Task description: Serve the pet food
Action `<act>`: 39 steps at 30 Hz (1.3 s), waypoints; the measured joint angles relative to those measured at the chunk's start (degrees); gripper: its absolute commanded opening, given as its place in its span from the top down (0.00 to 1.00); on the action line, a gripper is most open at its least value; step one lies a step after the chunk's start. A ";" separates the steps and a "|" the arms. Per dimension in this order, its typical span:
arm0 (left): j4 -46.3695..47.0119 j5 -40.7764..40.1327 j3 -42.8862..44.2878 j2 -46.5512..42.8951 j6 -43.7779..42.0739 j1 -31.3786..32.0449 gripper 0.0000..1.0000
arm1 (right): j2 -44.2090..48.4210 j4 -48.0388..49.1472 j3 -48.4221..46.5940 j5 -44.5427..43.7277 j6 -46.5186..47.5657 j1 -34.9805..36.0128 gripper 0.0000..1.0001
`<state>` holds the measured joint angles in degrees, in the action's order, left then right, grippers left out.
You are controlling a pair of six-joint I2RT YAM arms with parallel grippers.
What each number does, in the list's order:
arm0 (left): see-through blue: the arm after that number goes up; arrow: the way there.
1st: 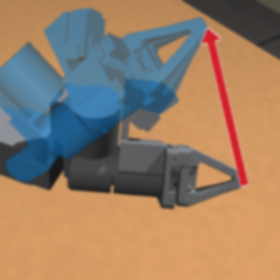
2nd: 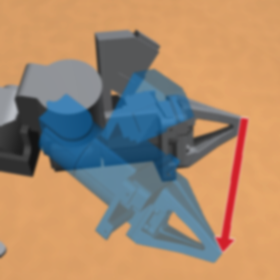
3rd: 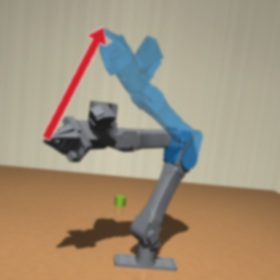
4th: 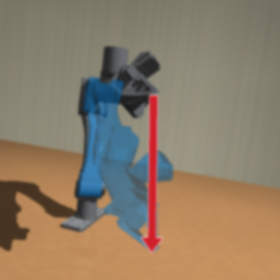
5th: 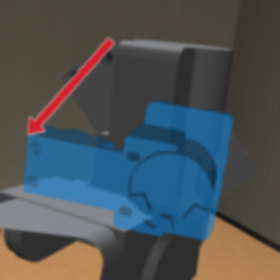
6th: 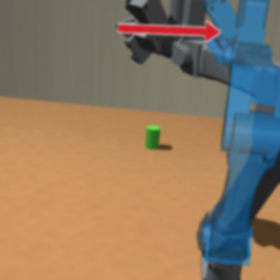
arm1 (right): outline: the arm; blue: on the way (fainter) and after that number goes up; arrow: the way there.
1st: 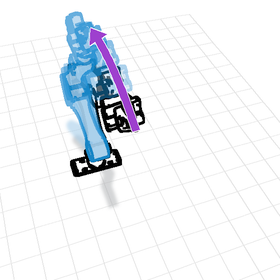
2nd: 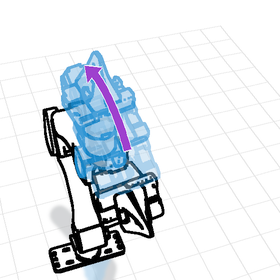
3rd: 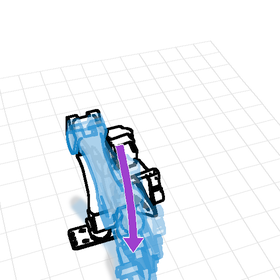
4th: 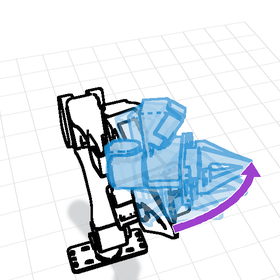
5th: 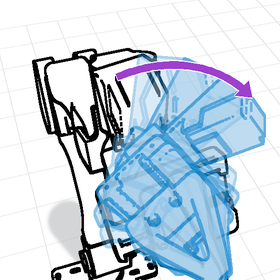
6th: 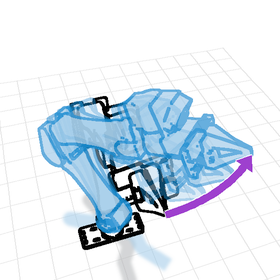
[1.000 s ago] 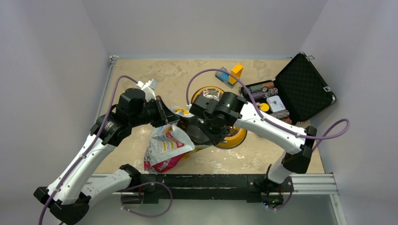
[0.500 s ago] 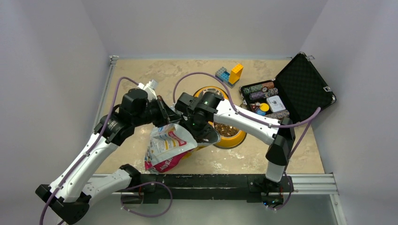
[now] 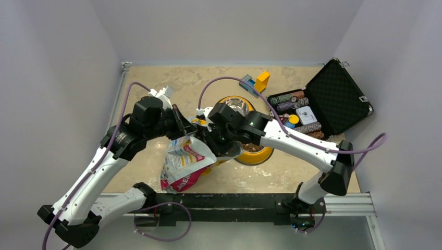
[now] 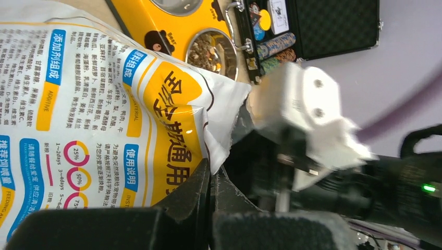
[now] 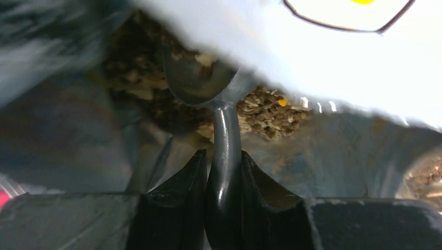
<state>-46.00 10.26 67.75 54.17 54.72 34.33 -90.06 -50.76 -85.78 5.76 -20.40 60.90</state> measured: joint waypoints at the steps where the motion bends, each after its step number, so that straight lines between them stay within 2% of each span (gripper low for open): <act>1: -0.61 -0.68 0.37 -0.20 -0.42 0.00 1.00 | 1.16 1.09 0.00 0.46 0.24 0.22 1.00; 6: -3.80 -5.14 1.55 -2.97 -2.29 -0.02 1.00 | 7.50 2.93 1.79 1.42 0.26 0.48 1.00; 18: -12.00 -12.57 6.03 -5.99 -6.95 0.00 1.00 | 23.19 6.99 13.88 1.51 -4.22 0.50 1.00; 26: -13.73 -14.27 6.75 -7.17 -7.89 0.22 1.00 | 23.76 11.78 16.92 7.32 -11.34 -1.07 1.00; 39: -13.86 -13.92 6.71 -7.54 -7.82 0.31 1.00 | 22.82 12.76 17.57 10.03 -18.05 -1.95 1.00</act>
<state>-59.86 -3.66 74.46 46.63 46.89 34.63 -67.24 -38.00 -68.20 15.79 -38.46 58.96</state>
